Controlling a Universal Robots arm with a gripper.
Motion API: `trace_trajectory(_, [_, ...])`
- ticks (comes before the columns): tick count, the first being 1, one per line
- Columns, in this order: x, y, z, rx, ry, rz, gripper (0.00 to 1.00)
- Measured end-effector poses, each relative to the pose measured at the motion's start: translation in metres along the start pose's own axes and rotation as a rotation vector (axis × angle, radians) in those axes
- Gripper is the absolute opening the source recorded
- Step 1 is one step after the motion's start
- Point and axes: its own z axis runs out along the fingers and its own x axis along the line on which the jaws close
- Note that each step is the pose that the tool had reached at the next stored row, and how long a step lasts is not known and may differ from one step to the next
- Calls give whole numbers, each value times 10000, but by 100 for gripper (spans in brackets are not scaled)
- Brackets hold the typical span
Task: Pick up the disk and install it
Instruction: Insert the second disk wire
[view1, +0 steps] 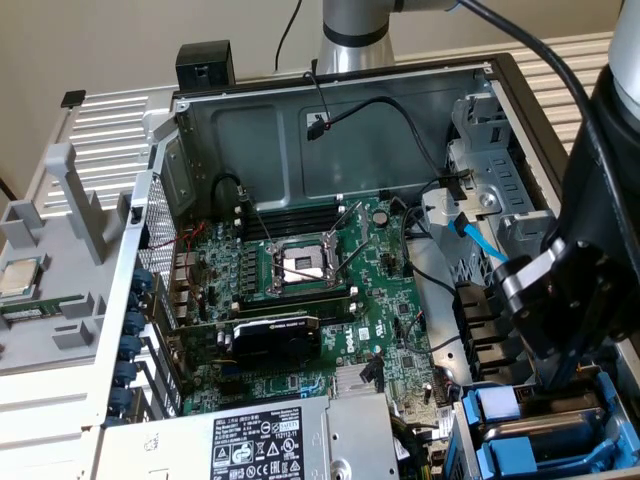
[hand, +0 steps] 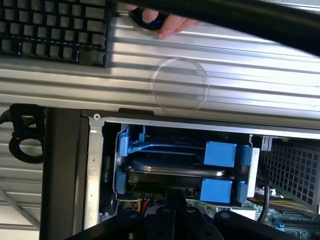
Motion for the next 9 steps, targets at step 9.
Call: trace_trajectory(9, [1,0,21,15,1,0,11])
